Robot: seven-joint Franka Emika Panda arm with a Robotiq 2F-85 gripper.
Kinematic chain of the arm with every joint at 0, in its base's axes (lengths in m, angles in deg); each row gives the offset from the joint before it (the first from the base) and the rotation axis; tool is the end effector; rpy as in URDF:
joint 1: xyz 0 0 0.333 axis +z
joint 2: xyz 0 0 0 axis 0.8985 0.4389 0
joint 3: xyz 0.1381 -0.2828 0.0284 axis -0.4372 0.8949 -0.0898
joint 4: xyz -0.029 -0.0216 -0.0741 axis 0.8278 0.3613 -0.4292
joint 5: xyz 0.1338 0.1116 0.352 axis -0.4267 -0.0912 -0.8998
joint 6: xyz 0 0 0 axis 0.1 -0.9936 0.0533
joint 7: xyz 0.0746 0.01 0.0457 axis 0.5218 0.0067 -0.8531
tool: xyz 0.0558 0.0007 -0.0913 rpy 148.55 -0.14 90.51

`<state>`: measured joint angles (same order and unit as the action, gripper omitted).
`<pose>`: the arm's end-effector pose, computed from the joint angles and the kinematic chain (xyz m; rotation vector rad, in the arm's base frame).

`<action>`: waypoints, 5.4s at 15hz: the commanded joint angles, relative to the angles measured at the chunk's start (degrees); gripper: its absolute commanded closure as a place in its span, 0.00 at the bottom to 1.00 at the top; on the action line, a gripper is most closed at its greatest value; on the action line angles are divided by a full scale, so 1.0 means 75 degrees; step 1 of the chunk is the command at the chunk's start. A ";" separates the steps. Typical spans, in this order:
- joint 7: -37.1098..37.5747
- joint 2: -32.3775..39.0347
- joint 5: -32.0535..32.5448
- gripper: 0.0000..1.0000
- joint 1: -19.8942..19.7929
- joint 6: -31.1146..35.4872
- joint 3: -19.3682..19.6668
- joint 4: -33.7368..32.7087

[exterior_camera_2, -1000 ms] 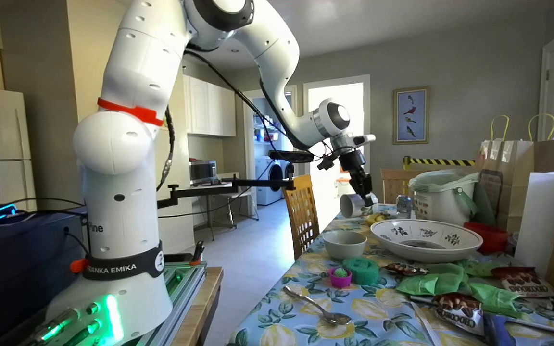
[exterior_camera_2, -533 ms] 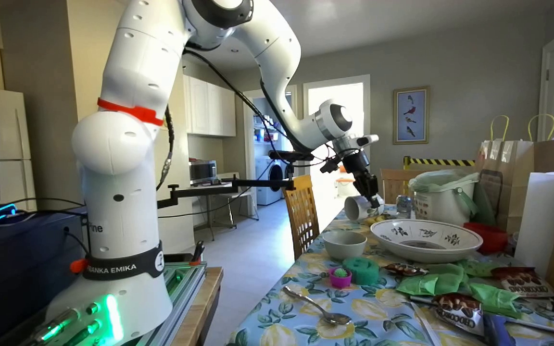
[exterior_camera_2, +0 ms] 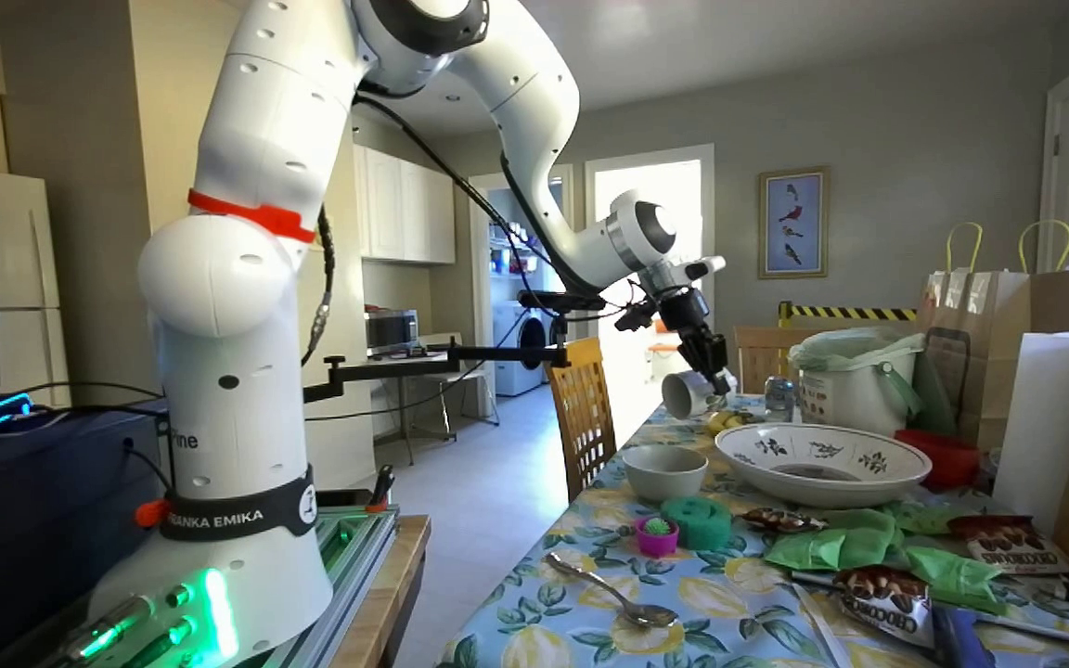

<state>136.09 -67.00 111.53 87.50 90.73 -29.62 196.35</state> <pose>0.5383 0.2923 0.3091 2.9053 0.1532 0.6283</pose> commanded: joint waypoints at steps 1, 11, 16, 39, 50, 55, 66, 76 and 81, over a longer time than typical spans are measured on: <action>0.0169 -0.0260 0.0199 0.97 0.0011 0.0228 -0.0036 0.0234; 0.0381 -0.0215 0.0849 0.97 0.0038 0.0591 0.0072 0.0429; 0.0738 -0.0233 0.1459 0.97 0.0017 0.0867 0.0159 0.0618; 0.0968 0.0264 0.2487 0.97 0.0162 0.1373 0.0464 0.0405; 0.2270 0.0271 0.4731 0.97 0.0494 0.2175 0.0807 0.0217; 0.3235 0.0240 0.5751 0.97 0.0622 0.2329 0.0838 0.0165; 0.4866 -0.0004 0.7363 0.97 0.0581 0.2194 0.0710 0.0280; 0.5797 -0.0270 0.8279 0.97 0.0481 0.1970 0.0548 0.0395; 0.6139 -0.0445 0.8622 0.97 0.0458 0.1827 0.0418 0.0458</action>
<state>170.70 -68.10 170.34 91.35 103.14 -25.81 199.04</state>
